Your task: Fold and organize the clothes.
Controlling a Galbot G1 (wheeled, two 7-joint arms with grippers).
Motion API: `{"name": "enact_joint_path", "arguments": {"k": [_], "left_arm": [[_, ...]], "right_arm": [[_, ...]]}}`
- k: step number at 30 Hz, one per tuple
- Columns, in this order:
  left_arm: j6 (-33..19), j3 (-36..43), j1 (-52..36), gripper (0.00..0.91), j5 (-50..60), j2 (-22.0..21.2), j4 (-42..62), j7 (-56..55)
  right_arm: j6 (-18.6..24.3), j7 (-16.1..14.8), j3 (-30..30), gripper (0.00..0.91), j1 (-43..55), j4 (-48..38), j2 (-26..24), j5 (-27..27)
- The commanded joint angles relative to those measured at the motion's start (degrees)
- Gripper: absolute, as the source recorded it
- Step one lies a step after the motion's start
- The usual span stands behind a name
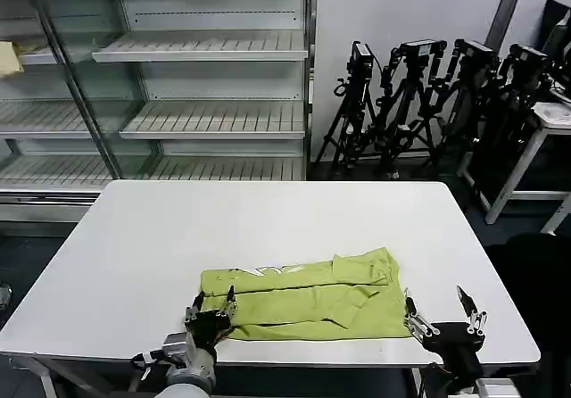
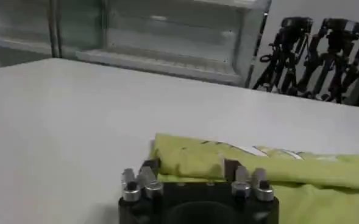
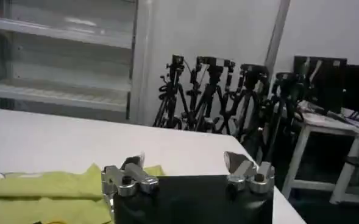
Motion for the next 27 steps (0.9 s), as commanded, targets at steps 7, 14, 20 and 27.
{"name": "enact_joint_path", "arguments": {"k": [7,14,20,27], "left_arm": [[-0.9,0.8,0.1,0.030,1.6,-1.4,2.0,-0.2],[-1.6,0.8,0.9,0.030,1.0,-2.0,1.2,-0.2],[-2.2,-0.2,0.8,0.030,-0.3,-1.6,0.0,-0.4],[-2.5,-3.2,1.1,0.030,-3.2,0.3,-3.6,-0.2]], "right_arm": [[0.1,0.1,1.1,0.907,-1.6,1.5,0.0,0.1],[0.2,0.2,1.4,0.907,-2.3,2.2,0.1,0.1],[0.5,0.4,1.7,0.907,-3.0,2.9,0.4,0.1],[0.7,0.4,2.0,0.907,-3.7,3.5,0.6,0.1]]}}
